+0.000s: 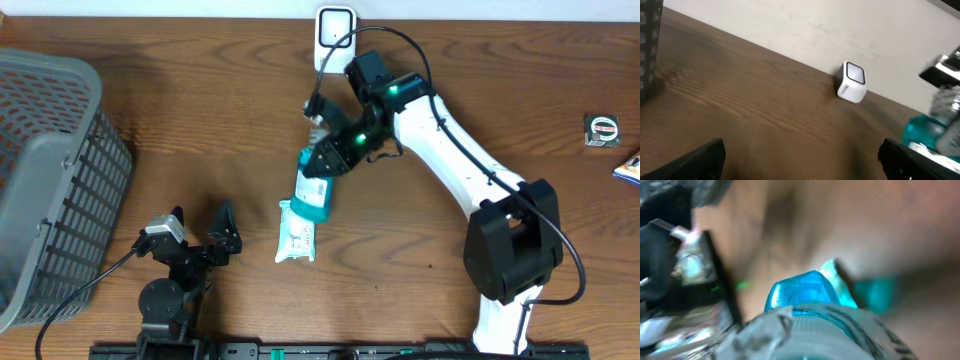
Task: Scan the item barcode
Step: 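Lift the mouthwash bottle and carry it up to the scanner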
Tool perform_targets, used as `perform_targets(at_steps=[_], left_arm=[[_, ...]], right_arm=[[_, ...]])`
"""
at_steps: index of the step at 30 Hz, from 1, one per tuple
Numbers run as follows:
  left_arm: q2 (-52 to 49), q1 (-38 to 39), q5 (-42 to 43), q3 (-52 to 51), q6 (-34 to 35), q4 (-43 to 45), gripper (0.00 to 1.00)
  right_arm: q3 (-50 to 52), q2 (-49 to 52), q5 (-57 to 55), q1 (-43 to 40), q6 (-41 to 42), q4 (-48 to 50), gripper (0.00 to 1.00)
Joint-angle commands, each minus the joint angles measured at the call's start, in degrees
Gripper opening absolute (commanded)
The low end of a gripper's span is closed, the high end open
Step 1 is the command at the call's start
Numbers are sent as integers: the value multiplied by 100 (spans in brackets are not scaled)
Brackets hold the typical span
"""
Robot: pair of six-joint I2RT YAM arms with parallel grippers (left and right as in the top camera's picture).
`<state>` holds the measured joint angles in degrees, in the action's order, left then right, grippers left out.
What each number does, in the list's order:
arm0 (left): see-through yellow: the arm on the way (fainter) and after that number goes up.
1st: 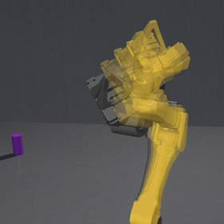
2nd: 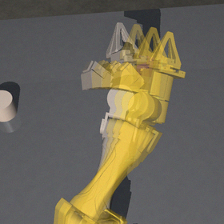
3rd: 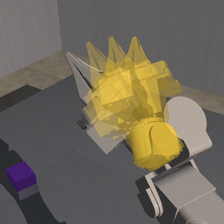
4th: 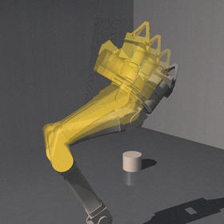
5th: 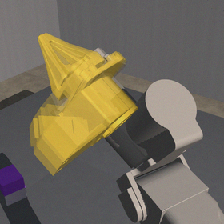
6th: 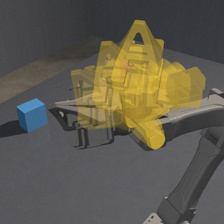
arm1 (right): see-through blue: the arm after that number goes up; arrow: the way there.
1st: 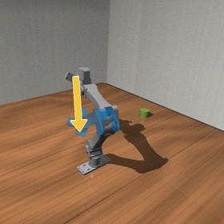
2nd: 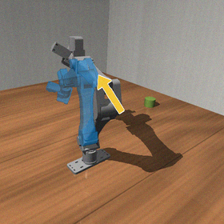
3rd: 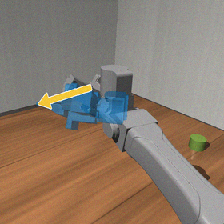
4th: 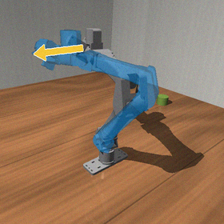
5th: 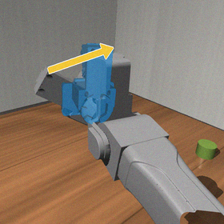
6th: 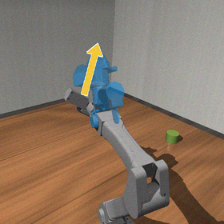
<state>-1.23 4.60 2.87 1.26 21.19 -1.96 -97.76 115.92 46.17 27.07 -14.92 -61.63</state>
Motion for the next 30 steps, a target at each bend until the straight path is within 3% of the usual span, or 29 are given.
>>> perform_targets(at_steps=[1,9,19,24,30], left_arm=[[20,-20,-72,-103,-7,-190,98],[20,-20,-72,-103,-7,-190,98],[20,-20,-72,-103,-7,-190,98],[20,-20,-72,-103,-7,-190,98],[20,-20,-72,-103,-7,-190,98]], right_arm=[[-151,-214,1447,-219,-485,-352,26],[-151,-214,2041,-501,-1300,-1165,27],[-170,-214,1768,-542,-1561,-992,28],[-481,-214,444,-570,-1182,-848,27],[-863,-214,-1978,-525,474,-136,27]])
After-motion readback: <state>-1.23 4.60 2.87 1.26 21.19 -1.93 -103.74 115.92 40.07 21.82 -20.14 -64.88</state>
